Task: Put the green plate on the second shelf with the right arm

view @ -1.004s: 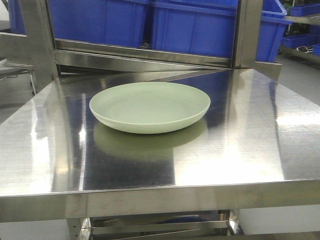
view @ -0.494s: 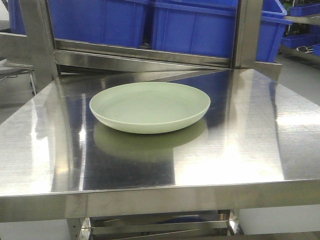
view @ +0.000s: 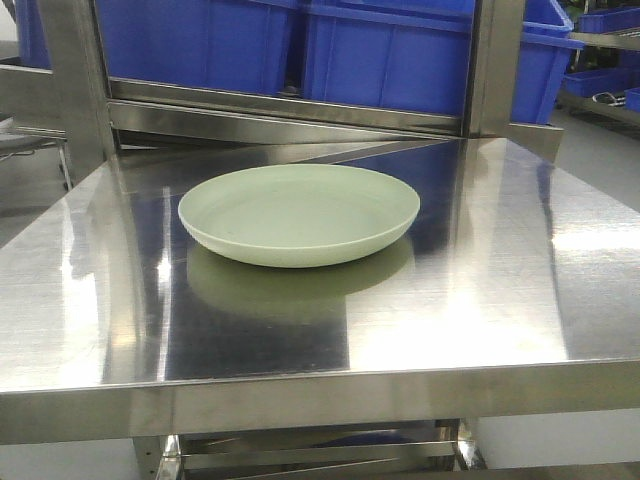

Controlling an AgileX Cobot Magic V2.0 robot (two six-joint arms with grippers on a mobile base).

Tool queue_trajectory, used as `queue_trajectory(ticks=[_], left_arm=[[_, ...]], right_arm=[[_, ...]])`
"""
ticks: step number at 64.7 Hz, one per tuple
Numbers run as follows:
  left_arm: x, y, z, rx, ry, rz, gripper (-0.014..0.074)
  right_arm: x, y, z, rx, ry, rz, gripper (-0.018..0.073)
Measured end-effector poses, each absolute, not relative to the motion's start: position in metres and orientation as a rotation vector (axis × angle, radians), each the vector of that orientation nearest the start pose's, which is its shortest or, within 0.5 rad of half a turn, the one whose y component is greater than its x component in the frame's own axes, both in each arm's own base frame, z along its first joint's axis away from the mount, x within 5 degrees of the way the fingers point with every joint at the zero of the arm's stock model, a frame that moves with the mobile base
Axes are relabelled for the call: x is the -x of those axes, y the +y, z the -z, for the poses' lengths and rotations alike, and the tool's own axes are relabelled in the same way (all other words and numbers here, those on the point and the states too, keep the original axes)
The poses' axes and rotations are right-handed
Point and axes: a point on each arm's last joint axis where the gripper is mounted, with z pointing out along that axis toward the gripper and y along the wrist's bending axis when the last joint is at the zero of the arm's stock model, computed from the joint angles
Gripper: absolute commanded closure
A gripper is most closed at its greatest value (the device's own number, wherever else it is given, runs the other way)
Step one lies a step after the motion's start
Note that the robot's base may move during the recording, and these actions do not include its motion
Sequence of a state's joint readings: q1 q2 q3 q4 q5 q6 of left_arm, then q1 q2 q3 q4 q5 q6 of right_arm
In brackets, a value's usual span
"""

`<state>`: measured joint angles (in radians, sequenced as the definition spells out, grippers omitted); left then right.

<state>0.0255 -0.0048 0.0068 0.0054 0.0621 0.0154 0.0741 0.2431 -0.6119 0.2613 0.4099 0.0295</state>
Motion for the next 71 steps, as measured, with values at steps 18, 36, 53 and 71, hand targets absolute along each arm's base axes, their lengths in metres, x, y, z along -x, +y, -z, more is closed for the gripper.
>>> queue_trajectory(ticks=[18, 36, 53, 71], left_arm=[[-0.056, 0.001, -0.206, 0.004, 1.548, -0.037, 0.0466], [-0.056, 0.001, -0.206, 0.004, 1.548, -0.037, 0.0466], [-0.056, 0.001, -0.206, 0.004, 1.548, -0.037, 0.0466], [-0.056, 0.001, -0.206, 0.004, 1.548, -0.037, 0.0466]], right_arm=[[-0.126, 0.026, -0.44, -0.098, 1.717, -0.467, 0.0115], [-0.215, 0.042, -0.453, -0.095, 1.988, -0.575, 0.0049], [-0.288, 0.056, -0.424, -0.082, 2.27, -0.656, 0.0001], [-0.343, 0.065, -0.362, -0.133, 2.487, -0.724, 0.0001]])
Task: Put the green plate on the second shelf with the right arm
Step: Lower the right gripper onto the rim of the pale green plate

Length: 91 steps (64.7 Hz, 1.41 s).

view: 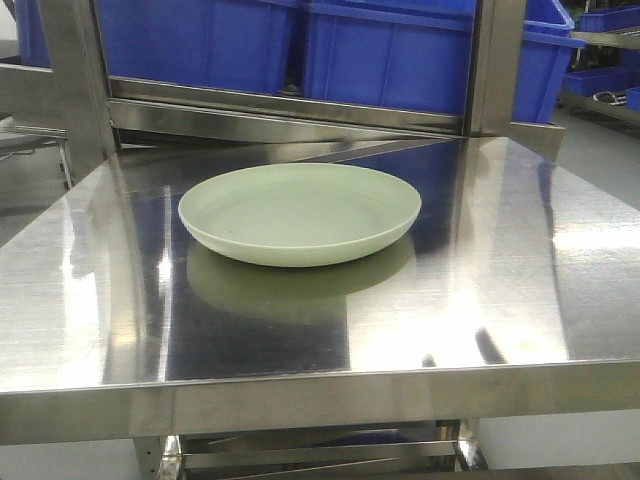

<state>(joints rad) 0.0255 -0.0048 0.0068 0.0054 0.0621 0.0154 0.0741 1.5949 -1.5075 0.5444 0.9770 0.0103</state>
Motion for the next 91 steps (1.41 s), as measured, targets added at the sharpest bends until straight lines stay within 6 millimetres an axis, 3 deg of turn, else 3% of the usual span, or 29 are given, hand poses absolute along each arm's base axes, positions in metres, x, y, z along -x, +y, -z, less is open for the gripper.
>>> queue_trajectory(ticks=[16, 36, 58, 68, 91], left_arm=[[-0.056, 0.001, -0.206, 0.004, 1.548, -0.037, 0.0466], [-0.056, 0.001, -0.206, 0.004, 1.548, -0.037, 0.0466], [-0.056, 0.001, -0.206, 0.004, 1.548, -0.037, 0.0466], [-0.056, 0.001, -0.206, 0.004, 1.548, -0.037, 0.0466], [-0.056, 0.001, -0.206, 0.004, 1.548, -0.037, 0.0466]], right_arm=[[-0.377, 0.077, -0.307, -0.226, 2.617, -0.864, 0.0001], [-0.397, 0.091, -0.267, -0.292, 2.662, -1.068, 0.0001], [-0.406, 0.1, -0.242, -0.317, 2.7, -1.101, 0.0001], [-0.409, 0.098, -0.228, -0.297, 2.737, -1.025, 0.0001], [-0.415, 0.095, -0.221, -0.294, 2.717, -0.934, 0.0006]])
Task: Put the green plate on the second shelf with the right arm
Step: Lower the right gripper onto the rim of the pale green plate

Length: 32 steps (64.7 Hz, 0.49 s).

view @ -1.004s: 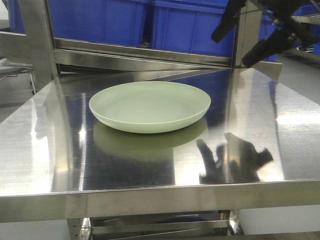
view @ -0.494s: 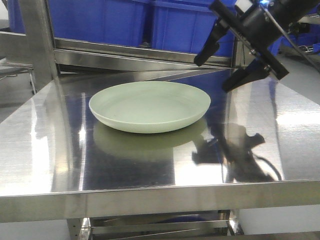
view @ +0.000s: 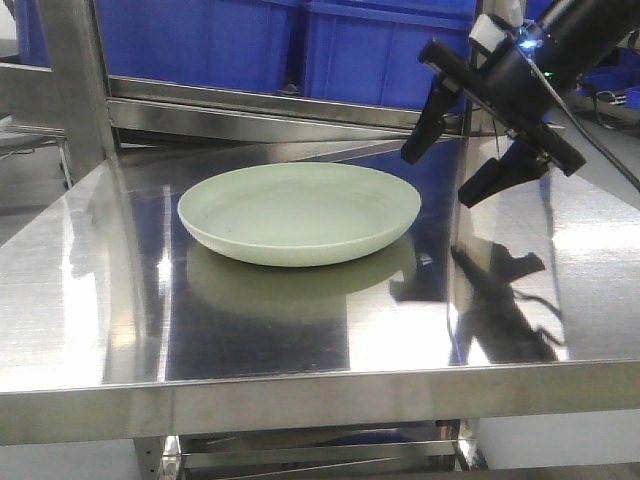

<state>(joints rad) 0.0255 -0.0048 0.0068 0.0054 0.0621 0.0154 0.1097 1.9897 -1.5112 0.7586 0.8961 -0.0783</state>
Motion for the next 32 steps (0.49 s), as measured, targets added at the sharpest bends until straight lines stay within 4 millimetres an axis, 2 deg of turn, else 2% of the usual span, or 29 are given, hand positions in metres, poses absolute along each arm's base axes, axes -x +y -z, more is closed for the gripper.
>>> queue_trajectory(ticks=[21, 32], left_arm=[[-0.056, 0.001, -0.206, 0.004, 1.548, -0.037, 0.0466], [-0.056, 0.001, -0.206, 0.004, 1.548, -0.037, 0.0466]], right_arm=[[-0.418, 0.121, -0.202, -0.256, 2.721, -0.907, 0.0006], [-0.42, 0.123, -0.2, -0.259, 2.716, -0.906, 0.0006]])
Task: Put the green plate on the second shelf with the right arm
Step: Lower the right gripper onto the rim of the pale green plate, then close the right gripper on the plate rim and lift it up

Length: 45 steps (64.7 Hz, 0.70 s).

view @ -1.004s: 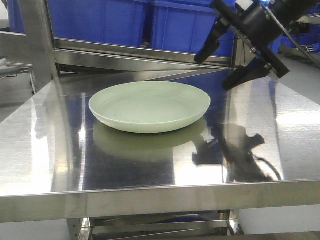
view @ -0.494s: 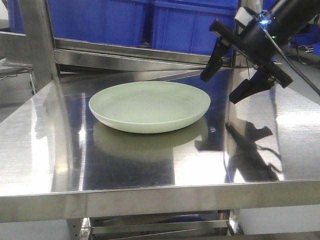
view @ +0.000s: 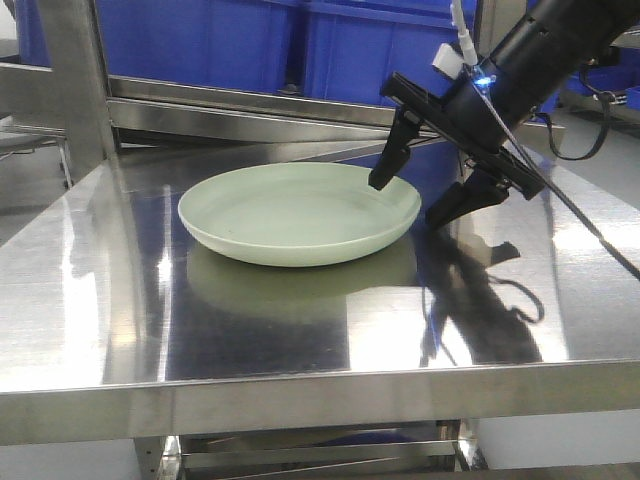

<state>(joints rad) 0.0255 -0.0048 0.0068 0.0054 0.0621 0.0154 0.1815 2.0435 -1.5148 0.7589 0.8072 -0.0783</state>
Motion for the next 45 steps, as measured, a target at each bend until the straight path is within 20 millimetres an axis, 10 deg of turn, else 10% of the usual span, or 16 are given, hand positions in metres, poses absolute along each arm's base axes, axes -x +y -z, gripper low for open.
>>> queue_trajectory(ticks=[45], left_arm=[[-0.0563, 0.0015, -0.2055, 0.004, 1.548, -0.037, 0.0466]], right_arm=[[-0.4222, 0.1258, -0.1908, -0.262, 2.728, -0.9, 0.0271]])
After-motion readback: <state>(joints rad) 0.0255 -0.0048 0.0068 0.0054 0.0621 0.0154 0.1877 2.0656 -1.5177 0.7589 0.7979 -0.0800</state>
